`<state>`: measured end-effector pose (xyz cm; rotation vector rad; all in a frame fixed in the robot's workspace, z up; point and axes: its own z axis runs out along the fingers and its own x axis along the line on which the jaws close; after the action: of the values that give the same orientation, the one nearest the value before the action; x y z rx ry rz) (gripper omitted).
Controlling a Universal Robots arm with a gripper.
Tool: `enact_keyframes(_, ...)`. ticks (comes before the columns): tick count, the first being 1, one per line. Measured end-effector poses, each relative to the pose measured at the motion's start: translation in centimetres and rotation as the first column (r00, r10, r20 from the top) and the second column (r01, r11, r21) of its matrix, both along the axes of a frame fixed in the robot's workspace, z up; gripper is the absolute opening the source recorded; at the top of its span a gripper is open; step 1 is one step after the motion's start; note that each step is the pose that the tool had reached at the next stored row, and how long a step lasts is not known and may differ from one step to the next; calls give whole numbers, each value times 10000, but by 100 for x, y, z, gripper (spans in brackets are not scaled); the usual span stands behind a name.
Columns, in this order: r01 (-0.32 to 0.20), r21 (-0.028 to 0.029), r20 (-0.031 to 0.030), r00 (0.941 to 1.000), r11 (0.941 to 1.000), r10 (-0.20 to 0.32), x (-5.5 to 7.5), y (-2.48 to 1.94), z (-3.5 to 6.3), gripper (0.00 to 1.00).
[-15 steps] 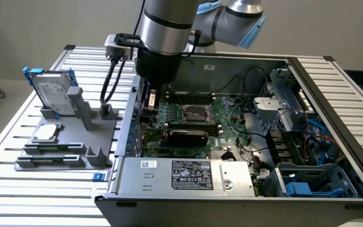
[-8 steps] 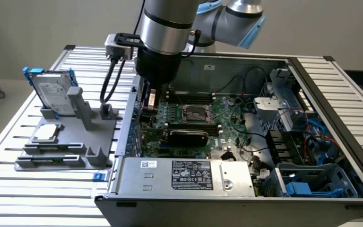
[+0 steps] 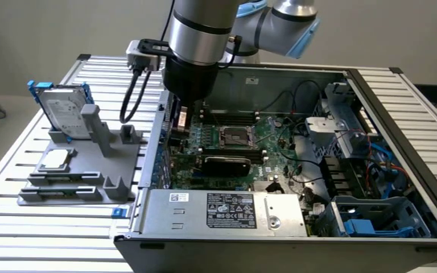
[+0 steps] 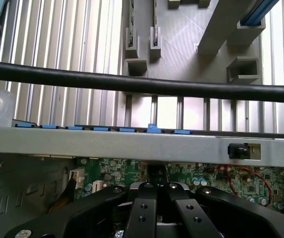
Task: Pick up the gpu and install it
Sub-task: 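Press down on the gpu until it lock into place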
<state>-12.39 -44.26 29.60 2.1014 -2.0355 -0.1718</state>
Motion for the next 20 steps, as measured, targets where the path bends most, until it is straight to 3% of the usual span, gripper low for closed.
enact_keyframes(20,247,-13,-1,9997,9997,-247,-18,4,-5,11)
